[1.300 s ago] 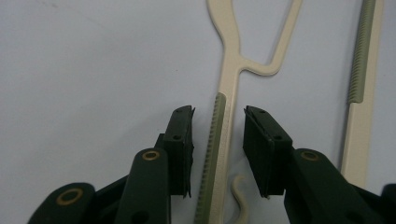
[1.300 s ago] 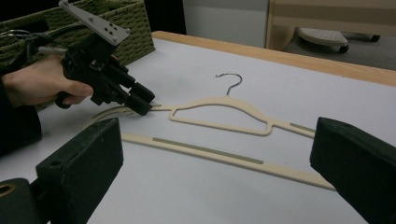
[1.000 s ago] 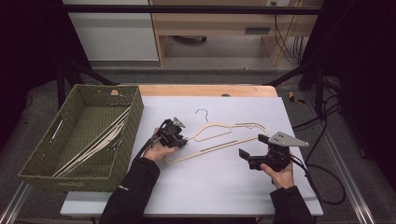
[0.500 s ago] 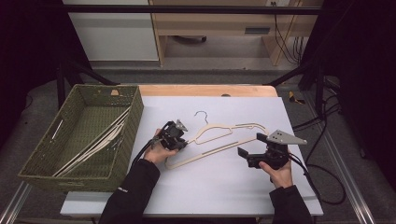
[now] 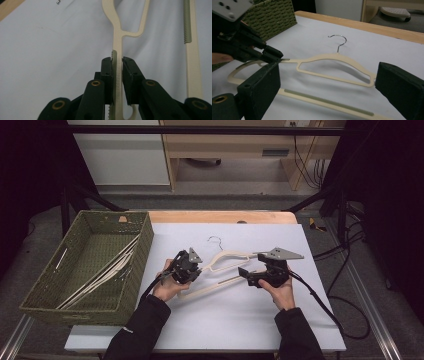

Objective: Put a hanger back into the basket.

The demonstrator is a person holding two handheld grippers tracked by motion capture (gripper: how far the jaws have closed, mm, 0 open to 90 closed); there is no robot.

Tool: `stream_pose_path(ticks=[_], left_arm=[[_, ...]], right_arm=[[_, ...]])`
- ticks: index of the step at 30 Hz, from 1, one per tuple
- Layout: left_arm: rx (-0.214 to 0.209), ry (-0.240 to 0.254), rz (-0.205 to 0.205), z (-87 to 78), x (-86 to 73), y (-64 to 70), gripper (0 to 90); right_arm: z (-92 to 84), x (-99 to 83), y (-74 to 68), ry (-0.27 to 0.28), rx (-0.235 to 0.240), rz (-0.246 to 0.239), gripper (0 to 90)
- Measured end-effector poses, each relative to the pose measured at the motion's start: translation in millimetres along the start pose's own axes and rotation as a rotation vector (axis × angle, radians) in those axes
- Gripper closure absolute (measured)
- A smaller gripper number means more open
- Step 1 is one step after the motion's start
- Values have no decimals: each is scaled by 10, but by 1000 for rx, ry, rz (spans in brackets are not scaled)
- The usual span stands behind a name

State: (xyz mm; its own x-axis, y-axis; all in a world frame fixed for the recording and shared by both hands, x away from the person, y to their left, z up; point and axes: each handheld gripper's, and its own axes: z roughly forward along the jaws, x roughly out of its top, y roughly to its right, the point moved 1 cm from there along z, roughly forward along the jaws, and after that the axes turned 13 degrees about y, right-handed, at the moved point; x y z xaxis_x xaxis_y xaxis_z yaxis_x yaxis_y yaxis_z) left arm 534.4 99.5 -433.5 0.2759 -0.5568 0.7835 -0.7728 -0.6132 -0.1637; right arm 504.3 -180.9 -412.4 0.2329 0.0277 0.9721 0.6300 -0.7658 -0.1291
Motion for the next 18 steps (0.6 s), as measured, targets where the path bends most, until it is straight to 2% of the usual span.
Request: stream_pose_path(ticks=[8, 9, 14, 15, 18], left_arm=[[23, 44, 24, -187, 145, 53, 792], [24, 48, 28, -209, 165, 60, 792], [42, 76, 28, -294, 263, 83, 793], [46, 70, 38, -304, 277, 87, 793], [45, 67, 32, -315, 304, 90, 793]], right_arm=[[303, 91, -33, 13, -13, 29, 85], [319, 98, -28, 12, -11, 20, 90], [395, 127, -24, 12, -19, 38, 91], [402, 130, -23, 14, -21, 40, 91], [413, 136, -15, 14, -24, 50, 91]])
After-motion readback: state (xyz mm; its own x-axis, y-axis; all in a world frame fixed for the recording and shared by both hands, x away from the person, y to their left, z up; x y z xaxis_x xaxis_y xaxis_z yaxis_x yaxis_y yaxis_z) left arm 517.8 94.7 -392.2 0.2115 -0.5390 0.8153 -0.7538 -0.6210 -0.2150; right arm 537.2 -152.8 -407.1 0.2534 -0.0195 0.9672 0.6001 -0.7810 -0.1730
